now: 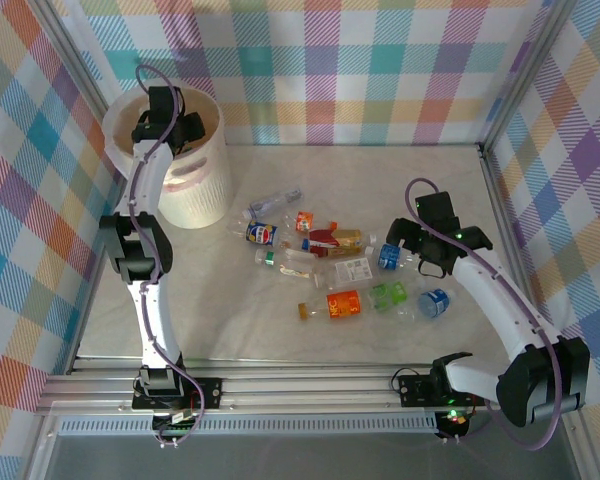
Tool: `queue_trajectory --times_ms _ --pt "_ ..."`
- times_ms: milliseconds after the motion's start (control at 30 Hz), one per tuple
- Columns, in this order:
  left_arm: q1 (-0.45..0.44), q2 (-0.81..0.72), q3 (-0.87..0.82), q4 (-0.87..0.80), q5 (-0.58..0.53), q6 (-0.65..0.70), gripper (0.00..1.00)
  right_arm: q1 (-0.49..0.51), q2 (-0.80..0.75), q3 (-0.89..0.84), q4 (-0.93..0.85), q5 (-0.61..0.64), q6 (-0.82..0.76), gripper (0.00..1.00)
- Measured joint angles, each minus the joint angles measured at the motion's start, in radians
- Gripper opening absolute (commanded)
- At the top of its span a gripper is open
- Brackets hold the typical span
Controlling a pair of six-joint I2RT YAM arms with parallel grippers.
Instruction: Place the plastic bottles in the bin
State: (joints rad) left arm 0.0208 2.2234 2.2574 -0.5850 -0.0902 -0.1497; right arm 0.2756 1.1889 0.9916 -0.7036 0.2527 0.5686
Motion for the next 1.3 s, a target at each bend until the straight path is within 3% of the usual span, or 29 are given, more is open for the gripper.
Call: queue_trajectory --times_ms 633,933,1300 --pt "0.001 0.046 0.001 -0.026 -0.004 -0.019 0.99 0.0 0.002 0.0 -0.013 0.0 0.0 1.0" --pt "0.001 -0.017 0.002 -0.042 0.008 -0.025 1.0 0.0 0.002 0.0 -0.011 0.0 0.0 1.0" --pt "0.0 -0.281 0.0 -0.016 0.061 -0.063 1.0 0.0 0.001 0.0 0.007 -0.001 -0.001 1.0"
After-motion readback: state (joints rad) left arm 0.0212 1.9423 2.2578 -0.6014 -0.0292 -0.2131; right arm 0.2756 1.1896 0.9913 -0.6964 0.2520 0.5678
